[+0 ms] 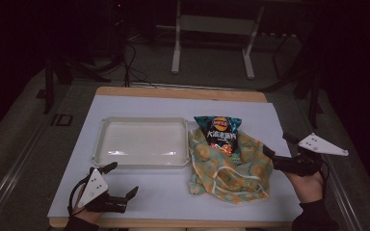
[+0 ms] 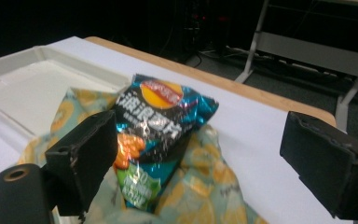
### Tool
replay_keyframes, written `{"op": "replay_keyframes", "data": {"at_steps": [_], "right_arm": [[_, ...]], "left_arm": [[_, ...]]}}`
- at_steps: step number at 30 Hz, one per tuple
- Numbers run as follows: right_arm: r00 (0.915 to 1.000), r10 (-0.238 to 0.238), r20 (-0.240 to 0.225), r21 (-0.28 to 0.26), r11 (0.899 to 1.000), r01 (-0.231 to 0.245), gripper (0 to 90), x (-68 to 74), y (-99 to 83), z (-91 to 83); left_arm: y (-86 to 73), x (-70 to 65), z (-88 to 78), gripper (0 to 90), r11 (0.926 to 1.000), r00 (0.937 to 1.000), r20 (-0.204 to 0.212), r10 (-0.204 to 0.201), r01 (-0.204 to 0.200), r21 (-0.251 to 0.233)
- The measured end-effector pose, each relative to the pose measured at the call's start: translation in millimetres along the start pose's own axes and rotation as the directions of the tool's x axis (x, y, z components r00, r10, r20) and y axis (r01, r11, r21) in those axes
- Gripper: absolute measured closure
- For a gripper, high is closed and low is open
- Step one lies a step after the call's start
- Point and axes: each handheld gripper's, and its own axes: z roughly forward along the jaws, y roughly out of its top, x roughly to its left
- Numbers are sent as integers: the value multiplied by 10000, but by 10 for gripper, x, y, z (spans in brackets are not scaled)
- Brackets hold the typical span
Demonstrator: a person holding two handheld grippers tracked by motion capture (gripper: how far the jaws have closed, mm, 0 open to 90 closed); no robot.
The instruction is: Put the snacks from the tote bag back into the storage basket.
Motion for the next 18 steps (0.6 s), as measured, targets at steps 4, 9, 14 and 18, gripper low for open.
{"op": "replay_keyframes", "data": {"at_steps": [4,9,14,18], "right_arm": [[9999,-32,-146,-93,10000,31,112,-11,111,70],[9991,-341,-249,6,9994,342,153,-9,229,180],[9976,-514,-460,46,9987,517,159,12,312,279],[9972,-455,-586,125,9988,463,165,-8,358,396]], "left_arm": [[0,-3,0,3,10000,10000,11,42,-42,10],[0,-4,3,3,10000,10000,55,52,-53,42],[0,-7,6,3,10000,9999,114,57,-57,29],[0,-4,5,3,10000,9999,116,70,-71,45]]}}
